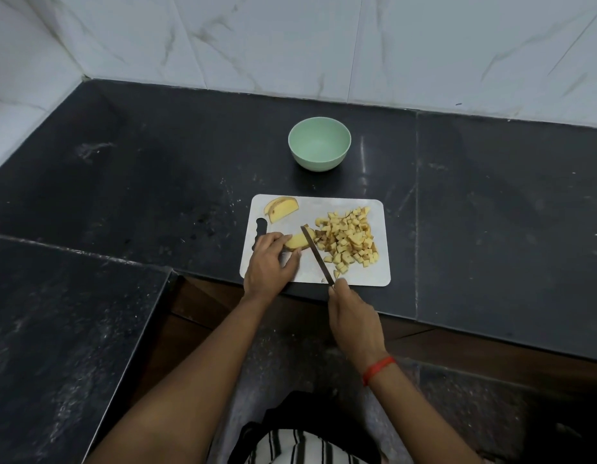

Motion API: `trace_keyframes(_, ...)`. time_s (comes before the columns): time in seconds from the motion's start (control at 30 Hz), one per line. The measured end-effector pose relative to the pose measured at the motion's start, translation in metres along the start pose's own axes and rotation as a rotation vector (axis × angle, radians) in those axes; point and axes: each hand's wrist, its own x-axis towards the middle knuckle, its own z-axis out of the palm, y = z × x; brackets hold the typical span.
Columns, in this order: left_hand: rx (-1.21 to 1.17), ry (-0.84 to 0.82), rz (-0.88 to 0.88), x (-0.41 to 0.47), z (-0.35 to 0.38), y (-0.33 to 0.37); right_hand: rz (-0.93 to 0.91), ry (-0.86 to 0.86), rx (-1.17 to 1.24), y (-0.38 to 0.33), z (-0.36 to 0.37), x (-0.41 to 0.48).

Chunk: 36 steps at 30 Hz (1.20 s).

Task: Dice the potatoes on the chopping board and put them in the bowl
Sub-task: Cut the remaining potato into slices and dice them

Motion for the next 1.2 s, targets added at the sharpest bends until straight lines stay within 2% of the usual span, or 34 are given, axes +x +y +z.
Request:
trace_keyframes(0.17, -0.005, 0.009, -0.005, -0.002, 0.000, -0.002, -0.054, 0.056, 0.036, -0.019, 0.012, 0.042)
trace_keyframes(0.83, -0.017, 0.003, 0.119, 0.002, -0.002, -0.004, -0.054, -0.137, -0.169, -0.027, 0.010, 0.066)
trace_keyframes(1.03, 0.002, -0.012, 0.100, 0.002, 0.001, -0.004, -0.055, -0.180, -0.315, -0.019, 0.010, 0.041)
trace_keyframes(1.2, -0.010, -0.007, 0.099, 0.002, 0.000, -0.006, 0.046, -0.248, -0.283, -0.012, 0.001, 0.003)
